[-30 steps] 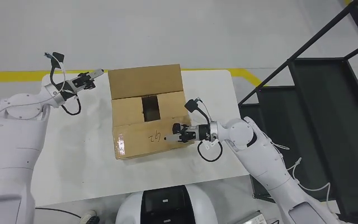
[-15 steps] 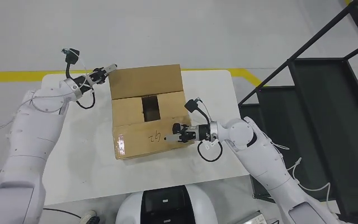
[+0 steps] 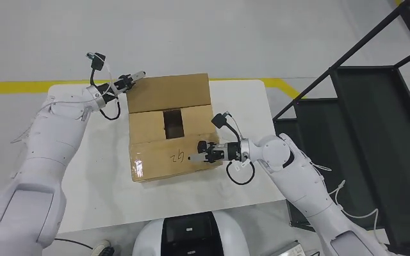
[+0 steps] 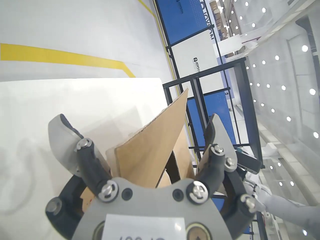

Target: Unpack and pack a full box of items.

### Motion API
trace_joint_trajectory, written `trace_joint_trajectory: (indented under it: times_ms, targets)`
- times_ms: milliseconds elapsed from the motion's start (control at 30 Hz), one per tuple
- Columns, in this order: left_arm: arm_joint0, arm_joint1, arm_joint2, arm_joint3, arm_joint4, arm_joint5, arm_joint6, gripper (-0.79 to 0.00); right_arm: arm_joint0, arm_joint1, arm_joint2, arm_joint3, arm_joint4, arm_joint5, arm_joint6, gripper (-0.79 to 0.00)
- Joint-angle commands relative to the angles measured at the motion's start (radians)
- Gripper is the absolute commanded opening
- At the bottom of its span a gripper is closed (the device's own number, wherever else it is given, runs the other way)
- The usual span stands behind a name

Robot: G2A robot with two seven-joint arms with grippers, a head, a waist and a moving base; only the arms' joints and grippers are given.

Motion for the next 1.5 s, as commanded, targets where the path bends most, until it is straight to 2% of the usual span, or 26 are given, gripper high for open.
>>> trace_joint_trajectory:
  times_ms: [0, 233, 300, 333, 400, 500, 867, 1000, 1133, 1300, 1467]
  targets:
    - [-0.007, -0.001, -0.008, 0.026, -0.031, -0.044, -0.039, 0.000, 0.000, 0.000, 0.000, 0.000, 0.000, 0.000, 0.000, 0.000]
    - [-0.006, 0.017, -0.063, 0.069, -0.159, -0.166, -0.214, 0.000, 0.000, 0.000, 0.000, 0.000, 0.000, 0.000, 0.000, 0.000]
    - [0.011, 0.026, -0.065, 0.023, -0.183, -0.146, -0.242, 0.000, 0.000, 0.000, 0.000, 0.000, 0.000, 0.000, 0.000, 0.000]
    - [0.036, 0.036, -0.060, -0.039, -0.198, -0.128, -0.260, 0.000, 0.000, 0.000, 0.000, 0.000, 0.000, 0.000, 0.000, 0.000]
    - [0.067, 0.056, -0.062, -0.107, -0.220, -0.115, -0.273, 0.000, 0.000, 0.000, 0.000, 0.000, 0.000, 0.000, 0.000, 0.000]
    - [0.127, 0.102, -0.070, -0.232, -0.261, -0.095, -0.293, 0.000, 0.000, 0.000, 0.000, 0.000, 0.000, 0.000, 0.000, 0.000]
    - [0.270, 0.236, -0.075, -0.541, -0.341, -0.070, -0.318, 0.000, 0.000, 0.000, 0.000, 0.000, 0.000, 0.000, 0.000, 0.000]
    - [0.318, 0.296, -0.052, -0.667, -0.346, -0.049, -0.340, 0.000, 0.000, 0.000, 0.000, 0.000, 0.000, 0.000, 0.000, 0.000]
    - [0.335, 0.346, -0.004, -0.737, -0.323, -0.038, -0.350, 0.000, 0.000, 0.000, 0.000, 0.000, 0.000, 0.000, 0.000, 0.000]
    - [0.315, 0.385, 0.080, -0.753, -0.316, -0.051, -0.338, 0.000, -0.002, 0.000, 0.000, -0.001, -0.001, 0.002, -0.005, 0.000]
    - [0.282, 0.419, 0.172, -0.763, -0.342, -0.072, -0.316, 0.000, -0.013, 0.000, -0.005, -0.027, -0.043, 0.054, -0.064, 0.000]
